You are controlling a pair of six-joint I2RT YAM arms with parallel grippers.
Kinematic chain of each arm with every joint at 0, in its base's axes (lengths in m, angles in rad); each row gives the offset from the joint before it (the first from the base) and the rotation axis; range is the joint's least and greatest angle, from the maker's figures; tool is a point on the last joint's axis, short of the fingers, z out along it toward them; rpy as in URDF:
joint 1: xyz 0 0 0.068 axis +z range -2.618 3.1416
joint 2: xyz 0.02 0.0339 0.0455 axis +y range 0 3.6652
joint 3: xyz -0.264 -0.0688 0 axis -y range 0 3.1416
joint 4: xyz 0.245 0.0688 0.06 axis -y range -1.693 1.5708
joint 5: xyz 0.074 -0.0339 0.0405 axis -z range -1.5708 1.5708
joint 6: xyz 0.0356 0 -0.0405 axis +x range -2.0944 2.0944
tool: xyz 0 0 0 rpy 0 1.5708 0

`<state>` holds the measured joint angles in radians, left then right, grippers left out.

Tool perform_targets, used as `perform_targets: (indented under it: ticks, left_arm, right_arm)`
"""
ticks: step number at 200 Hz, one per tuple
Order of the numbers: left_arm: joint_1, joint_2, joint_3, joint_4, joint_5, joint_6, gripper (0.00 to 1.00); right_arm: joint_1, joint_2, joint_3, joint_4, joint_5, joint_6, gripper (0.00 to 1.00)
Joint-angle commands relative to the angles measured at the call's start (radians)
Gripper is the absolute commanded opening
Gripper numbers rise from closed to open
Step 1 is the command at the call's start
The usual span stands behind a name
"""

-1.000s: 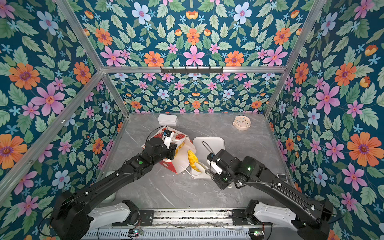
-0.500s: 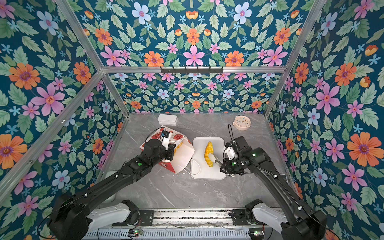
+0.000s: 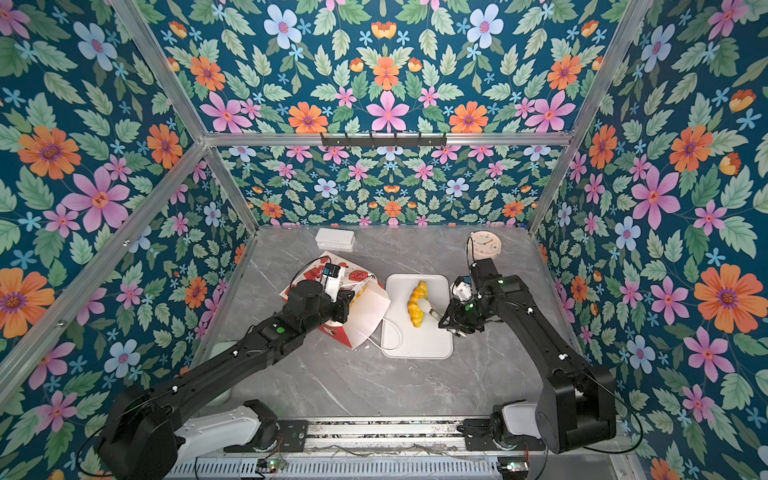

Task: Take the fake bread out of the paper bag
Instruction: 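Pull the bread out with the tongs and lower it onto the white tray, then release the bread on the tray and move the tongs back toward the bag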

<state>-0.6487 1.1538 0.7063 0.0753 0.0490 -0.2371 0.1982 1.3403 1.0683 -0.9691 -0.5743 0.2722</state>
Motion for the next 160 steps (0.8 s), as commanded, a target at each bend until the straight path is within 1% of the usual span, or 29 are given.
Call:
perform_targets:
  ticks: [1,26,49,86,107,120,133,160]
  left_arm:
    - [0.001,-0.009,-0.005,0.034,0.012,-0.010,0.10]
    - [0.000,-0.015,-0.010,0.034,0.017,-0.008,0.10]
    - [0.001,-0.014,-0.014,0.038,0.018,-0.007,0.10]
    - [0.001,-0.010,-0.013,0.040,0.025,-0.005,0.10]
    - [0.000,-0.012,-0.010,0.037,0.023,-0.004,0.10]
    - [0.001,-0.014,-0.011,0.037,0.022,-0.007,0.10]
    - [0.000,-0.014,-0.009,0.036,0.023,-0.010,0.10]
    - [0.001,-0.014,-0.005,0.036,0.015,-0.014,0.10]
  right_arm:
    - [-0.002,0.010,0.002,-0.021,0.072,-0.005,0.31]
    - [-0.011,-0.002,0.000,-0.040,0.146,0.014,0.37]
    - [-0.027,-0.020,-0.007,-0.054,0.204,0.022,0.38]
    - [-0.044,-0.066,-0.023,-0.046,0.201,0.033,0.41]
    - [-0.045,-0.109,-0.021,-0.026,0.168,0.034,0.40]
    - [-0.042,-0.132,-0.005,-0.025,0.127,0.038,0.39]
    - [-0.016,-0.148,0.022,-0.029,0.127,0.044,0.39]
    - [0.121,-0.130,0.081,-0.026,0.134,0.066,0.37]
